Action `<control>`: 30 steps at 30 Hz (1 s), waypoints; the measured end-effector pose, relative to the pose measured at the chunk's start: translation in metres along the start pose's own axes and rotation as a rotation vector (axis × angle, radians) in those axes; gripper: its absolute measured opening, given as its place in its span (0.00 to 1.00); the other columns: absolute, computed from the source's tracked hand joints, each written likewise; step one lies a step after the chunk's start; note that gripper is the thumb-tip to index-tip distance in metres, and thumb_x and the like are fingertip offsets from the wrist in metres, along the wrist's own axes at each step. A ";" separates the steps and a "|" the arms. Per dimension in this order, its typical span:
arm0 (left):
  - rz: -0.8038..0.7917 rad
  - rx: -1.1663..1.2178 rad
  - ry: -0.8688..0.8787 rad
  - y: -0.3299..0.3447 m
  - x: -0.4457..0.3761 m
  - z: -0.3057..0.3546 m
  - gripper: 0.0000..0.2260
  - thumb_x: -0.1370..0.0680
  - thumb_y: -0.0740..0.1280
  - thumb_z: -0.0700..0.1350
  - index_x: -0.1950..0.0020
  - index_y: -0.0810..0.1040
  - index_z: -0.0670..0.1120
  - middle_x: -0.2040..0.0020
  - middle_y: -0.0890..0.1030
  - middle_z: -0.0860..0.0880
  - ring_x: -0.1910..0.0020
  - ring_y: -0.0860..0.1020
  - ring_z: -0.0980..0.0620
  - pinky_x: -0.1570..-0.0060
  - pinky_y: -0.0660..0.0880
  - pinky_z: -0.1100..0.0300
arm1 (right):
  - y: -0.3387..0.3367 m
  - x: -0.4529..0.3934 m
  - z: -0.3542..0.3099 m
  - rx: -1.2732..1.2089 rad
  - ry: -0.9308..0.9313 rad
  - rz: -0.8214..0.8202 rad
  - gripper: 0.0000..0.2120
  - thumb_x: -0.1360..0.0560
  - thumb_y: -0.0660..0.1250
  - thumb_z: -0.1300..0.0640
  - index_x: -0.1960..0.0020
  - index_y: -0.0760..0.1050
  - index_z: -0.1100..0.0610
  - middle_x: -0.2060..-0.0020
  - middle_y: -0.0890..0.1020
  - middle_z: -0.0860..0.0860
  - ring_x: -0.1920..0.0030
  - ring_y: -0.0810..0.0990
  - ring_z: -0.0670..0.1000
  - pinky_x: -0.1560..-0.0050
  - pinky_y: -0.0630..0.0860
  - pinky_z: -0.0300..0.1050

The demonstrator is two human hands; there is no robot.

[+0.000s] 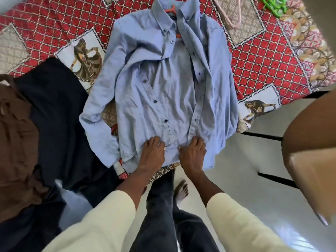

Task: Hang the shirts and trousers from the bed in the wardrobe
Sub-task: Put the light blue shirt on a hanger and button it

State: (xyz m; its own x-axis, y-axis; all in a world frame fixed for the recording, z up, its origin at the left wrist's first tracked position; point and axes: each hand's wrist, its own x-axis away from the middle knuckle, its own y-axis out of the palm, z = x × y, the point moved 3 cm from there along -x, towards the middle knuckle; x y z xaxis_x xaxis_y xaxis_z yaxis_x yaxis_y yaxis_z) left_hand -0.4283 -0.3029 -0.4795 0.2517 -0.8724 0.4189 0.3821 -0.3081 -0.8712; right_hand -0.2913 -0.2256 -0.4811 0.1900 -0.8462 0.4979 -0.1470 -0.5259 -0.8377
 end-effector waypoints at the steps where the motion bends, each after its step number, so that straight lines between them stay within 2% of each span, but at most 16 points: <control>1: 0.052 0.079 0.033 0.002 0.004 -0.002 0.11 0.24 0.59 0.44 0.51 0.79 0.43 0.45 0.77 0.44 0.44 0.74 0.43 0.43 0.71 0.50 | 0.000 0.001 0.002 -0.025 0.020 0.012 0.25 0.34 0.74 0.59 0.41 0.70 0.66 0.46 0.74 0.64 0.47 0.74 0.66 0.48 0.73 0.59; 4: 0.105 0.170 0.170 0.004 0.025 -0.006 0.15 0.24 0.56 0.43 0.45 0.79 0.39 0.38 0.76 0.39 0.37 0.71 0.41 0.34 0.66 0.49 | -0.005 0.002 0.008 -0.160 -0.019 0.030 0.17 0.31 0.64 0.69 0.43 0.71 0.70 0.47 0.74 0.67 0.46 0.73 0.67 0.44 0.71 0.59; 5: 0.097 0.141 0.225 0.005 0.035 -0.006 0.17 0.25 0.55 0.43 0.45 0.79 0.37 0.37 0.76 0.38 0.36 0.71 0.41 0.31 0.65 0.49 | -0.009 0.004 0.013 -0.227 -0.011 0.020 0.14 0.28 0.61 0.70 0.43 0.72 0.69 0.46 0.74 0.66 0.45 0.73 0.65 0.44 0.70 0.57; 7: 0.021 0.126 0.268 0.007 0.054 -0.008 0.20 0.26 0.55 0.44 0.45 0.80 0.35 0.38 0.77 0.38 0.36 0.73 0.40 0.31 0.67 0.47 | -0.017 0.010 0.019 -0.282 -0.073 0.051 0.15 0.27 0.57 0.70 0.42 0.74 0.67 0.46 0.75 0.64 0.46 0.74 0.64 0.48 0.71 0.54; 9: -0.158 0.220 0.180 0.012 0.071 -0.013 0.18 0.26 0.56 0.43 0.46 0.80 0.36 0.41 0.79 0.40 0.40 0.76 0.41 0.35 0.71 0.49 | -0.023 0.021 0.019 -0.234 -0.247 0.053 0.21 0.30 0.57 0.70 0.39 0.75 0.63 0.46 0.76 0.62 0.51 0.76 0.64 0.54 0.73 0.54; 12: -0.399 0.294 -0.002 0.020 0.095 -0.013 0.16 0.28 0.56 0.46 0.53 0.80 0.40 0.48 0.81 0.42 0.46 0.78 0.42 0.46 0.74 0.53 | -0.012 0.050 0.018 0.055 -0.467 -0.219 0.20 0.26 0.61 0.65 0.35 0.74 0.57 0.45 0.76 0.58 0.52 0.78 0.64 0.57 0.74 0.53; 14: -0.465 0.367 -0.113 0.018 0.097 -0.006 0.14 0.30 0.56 0.48 0.60 0.79 0.41 0.56 0.82 0.42 0.52 0.80 0.42 0.53 0.74 0.53 | -0.003 0.061 0.024 0.193 -0.473 -0.430 0.20 0.26 0.60 0.62 0.35 0.73 0.55 0.43 0.76 0.57 0.45 0.78 0.62 0.48 0.76 0.53; 16: -0.541 0.388 -0.222 0.010 0.093 0.003 0.11 0.30 0.59 0.47 0.68 0.72 0.42 0.61 0.78 0.42 0.58 0.78 0.42 0.59 0.72 0.54 | 0.000 0.069 0.027 0.221 -0.447 -0.527 0.20 0.25 0.59 0.61 0.35 0.74 0.55 0.40 0.76 0.56 0.40 0.77 0.60 0.43 0.76 0.52; 18: -0.691 0.328 -0.262 0.004 0.085 0.006 0.12 0.28 0.60 0.46 0.71 0.68 0.43 0.59 0.77 0.41 0.61 0.75 0.44 0.57 0.73 0.56 | -0.007 0.069 0.026 0.343 -0.395 -0.483 0.17 0.25 0.60 0.59 0.38 0.76 0.55 0.40 0.78 0.55 0.40 0.78 0.58 0.43 0.75 0.49; 20: -0.811 0.421 -0.400 0.004 0.080 0.000 0.15 0.23 0.63 0.48 0.68 0.75 0.41 0.60 0.81 0.37 0.64 0.79 0.43 0.53 0.79 0.53 | -0.015 0.060 0.026 0.401 -0.307 -0.439 0.15 0.25 0.60 0.59 0.40 0.76 0.56 0.41 0.79 0.53 0.41 0.79 0.57 0.44 0.73 0.47; 21: -0.775 0.514 -0.461 -0.001 0.074 -0.003 0.17 0.22 0.65 0.50 0.64 0.78 0.39 0.61 0.83 0.38 0.65 0.81 0.44 0.54 0.80 0.52 | -0.021 0.055 0.024 0.369 -0.279 -0.425 0.14 0.25 0.60 0.59 0.41 0.76 0.56 0.42 0.79 0.54 0.41 0.79 0.57 0.45 0.73 0.46; 22: -0.631 0.575 -0.487 -0.009 0.063 -0.006 0.16 0.21 0.66 0.50 0.60 0.79 0.38 0.60 0.83 0.39 0.64 0.82 0.44 0.54 0.80 0.52 | -0.027 0.046 0.018 0.308 -0.261 -0.396 0.13 0.25 0.60 0.59 0.42 0.76 0.58 0.43 0.80 0.56 0.42 0.79 0.59 0.47 0.73 0.46; 24: -0.203 0.527 -0.440 -0.034 0.034 -0.010 0.12 0.21 0.65 0.49 0.54 0.79 0.41 0.55 0.83 0.40 0.55 0.81 0.42 0.52 0.79 0.50 | -0.037 0.024 -0.001 0.148 -0.293 -0.284 0.10 0.25 0.59 0.63 0.48 0.77 0.62 0.48 0.80 0.60 0.46 0.79 0.61 0.53 0.71 0.46; 26: 0.087 0.491 -0.413 -0.062 0.002 -0.013 0.09 0.20 0.64 0.47 0.53 0.77 0.42 0.53 0.82 0.40 0.51 0.79 0.39 0.53 0.77 0.48 | -0.046 0.002 -0.023 -0.074 -0.309 -0.180 0.09 0.27 0.58 0.67 0.54 0.77 0.64 0.56 0.81 0.60 0.54 0.80 0.62 0.60 0.71 0.45; 28: 0.180 0.485 -0.399 -0.079 -0.037 -0.018 0.10 0.20 0.64 0.48 0.50 0.75 0.41 0.51 0.81 0.40 0.50 0.78 0.39 0.53 0.76 0.48 | -0.049 -0.022 -0.046 -0.278 -0.321 -0.135 0.11 0.27 0.58 0.68 0.53 0.79 0.64 0.59 0.82 0.60 0.57 0.80 0.61 0.60 0.76 0.47; 30: 0.173 0.481 -0.396 -0.090 -0.075 -0.025 0.15 0.21 0.65 0.52 0.43 0.73 0.41 0.45 0.79 0.40 0.45 0.77 0.39 0.50 0.75 0.48 | -0.044 -0.044 -0.066 -0.408 -0.289 -0.137 0.11 0.25 0.60 0.66 0.49 0.80 0.63 0.54 0.84 0.59 0.53 0.81 0.59 0.55 0.74 0.45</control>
State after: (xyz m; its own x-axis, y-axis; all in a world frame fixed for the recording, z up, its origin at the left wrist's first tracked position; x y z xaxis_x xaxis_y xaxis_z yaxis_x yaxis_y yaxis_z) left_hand -0.5035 -0.2191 -0.4388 0.6191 -0.6601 0.4254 0.6395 0.1094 -0.7609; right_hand -0.3570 -0.1708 -0.4512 0.4858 -0.7391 0.4666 -0.4573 -0.6699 -0.5849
